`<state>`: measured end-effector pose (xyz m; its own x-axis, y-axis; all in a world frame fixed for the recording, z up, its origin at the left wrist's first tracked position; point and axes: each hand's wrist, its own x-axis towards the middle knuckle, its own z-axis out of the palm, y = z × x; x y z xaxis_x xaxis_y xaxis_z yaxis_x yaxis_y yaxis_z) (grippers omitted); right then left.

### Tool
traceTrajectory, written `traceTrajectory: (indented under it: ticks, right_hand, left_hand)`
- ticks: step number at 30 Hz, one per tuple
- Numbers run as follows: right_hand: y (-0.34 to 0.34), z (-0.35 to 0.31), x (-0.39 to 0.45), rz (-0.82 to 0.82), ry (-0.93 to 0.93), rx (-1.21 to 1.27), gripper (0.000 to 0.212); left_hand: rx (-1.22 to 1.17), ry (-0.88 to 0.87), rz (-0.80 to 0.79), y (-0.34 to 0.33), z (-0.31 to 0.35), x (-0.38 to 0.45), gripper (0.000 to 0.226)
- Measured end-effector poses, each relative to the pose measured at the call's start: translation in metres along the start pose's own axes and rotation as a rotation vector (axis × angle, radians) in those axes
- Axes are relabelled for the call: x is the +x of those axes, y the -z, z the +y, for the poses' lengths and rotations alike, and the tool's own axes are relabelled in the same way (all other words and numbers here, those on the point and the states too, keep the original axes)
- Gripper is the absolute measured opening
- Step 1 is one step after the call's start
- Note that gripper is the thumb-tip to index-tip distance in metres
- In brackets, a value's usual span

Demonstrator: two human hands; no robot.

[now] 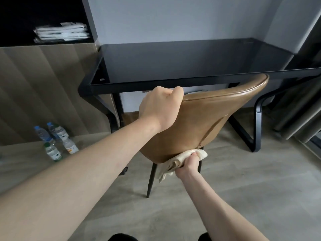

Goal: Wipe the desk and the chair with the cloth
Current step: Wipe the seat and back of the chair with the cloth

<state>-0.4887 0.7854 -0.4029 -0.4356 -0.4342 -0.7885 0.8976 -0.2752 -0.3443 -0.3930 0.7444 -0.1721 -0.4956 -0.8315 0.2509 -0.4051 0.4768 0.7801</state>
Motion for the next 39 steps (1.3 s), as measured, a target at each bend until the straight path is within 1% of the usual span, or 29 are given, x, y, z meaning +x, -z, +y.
traceTrajectory:
  ticks: [3,6,8,10,12,15,16,18,20,22,24,26,27,28,30,31,32,34,35,37,39]
  right_hand:
    - [0.005,-0.040,0.025,0.030,0.112,-0.069,0.050]
    - [0.004,-0.073,0.038,0.019,0.195,-0.112,0.045]
    - [0.003,-0.094,0.033,0.032,0.230,-0.170,0.042]
    - [-0.001,-0.116,0.015,0.070,0.255,-0.199,0.034]
    - [-0.010,-0.140,-0.012,0.071,0.303,-0.230,0.023]
    - [-0.035,-0.174,-0.071,0.078,0.381,-0.261,0.034]
    - [-0.045,-0.184,-0.093,0.075,0.396,-0.252,0.034]
    - [-0.063,-0.201,-0.138,0.096,0.408,-0.248,0.025]
    - [-0.080,-0.213,-0.179,0.163,0.401,-0.258,0.026]
    - [-0.095,-0.220,-0.217,0.253,0.418,-0.296,0.034]
    - [-0.111,-0.219,-0.252,0.335,0.476,-0.463,0.041]
    - [-0.125,-0.205,-0.285,0.339,0.558,-0.767,0.041]
    - [-0.131,-0.194,-0.299,0.308,0.597,-0.941,0.043]
    - [-0.137,-0.184,-0.311,0.237,0.640,-1.116,0.047]
    - [-0.152,-0.168,-0.323,0.035,0.666,-1.473,0.057]
    - [-0.156,-0.162,-0.320,-0.024,0.644,-1.637,0.054]
    - [-0.157,-0.158,-0.315,-0.061,0.616,-1.775,0.045]
    - [-0.153,-0.157,-0.299,-0.131,0.632,-1.964,0.029]
    - [-0.152,-0.158,-0.295,-0.162,0.658,-2.042,0.030]
    - [-0.146,-0.168,-0.284,-0.164,0.687,-2.153,0.039]
    - [-0.145,-0.190,-0.275,-0.166,0.713,-2.212,0.048]
  left_hand:
    - [-0.011,-0.064,0.020,-0.003,-0.005,-0.001,0.060]
    - [-0.011,-0.129,0.049,-0.007,-0.016,-0.002,0.050]
    - [-0.024,-0.157,0.048,-0.011,-0.021,-0.003,0.046]
    - [-0.026,-0.148,0.012,-0.013,-0.023,-0.007,0.044]
    - [0.014,-0.084,-0.044,-0.011,-0.021,-0.011,0.042]
    - [0.074,0.009,-0.131,-0.003,-0.020,-0.007,0.038]
    - [0.090,0.043,-0.172,0.001,-0.017,-0.004,0.039]
    - [0.156,0.131,-0.297,0.009,-0.009,0.002,0.045]
    - [0.262,0.190,-0.430,0.018,0.005,0.004,0.052]
    - [0.343,0.226,-0.542,0.029,0.020,0.007,0.053]
    - [0.341,0.281,-0.671,0.044,0.034,0.008,0.052]
    - [0.297,0.321,-0.787,0.059,0.041,0.006,0.057]
    - [0.274,0.338,-0.826,0.066,0.042,0.003,0.058]
    - [0.258,0.347,-0.843,0.072,0.042,0.002,0.058]
    - [0.251,0.351,-0.857,0.081,0.039,0.005,0.059]
    - [0.240,0.356,-0.855,0.084,0.037,0.007,0.059]
    - [0.231,0.375,-0.846,0.086,0.033,0.009,0.059]
    - [0.221,0.422,-0.809,0.090,0.026,0.010,0.057]
    - [0.216,0.437,-0.795,0.091,0.022,0.011,0.056]
    - [0.228,0.425,-0.800,0.092,0.017,0.013,0.055]
    - [0.253,0.415,-0.802,0.090,0.017,0.017,0.053]
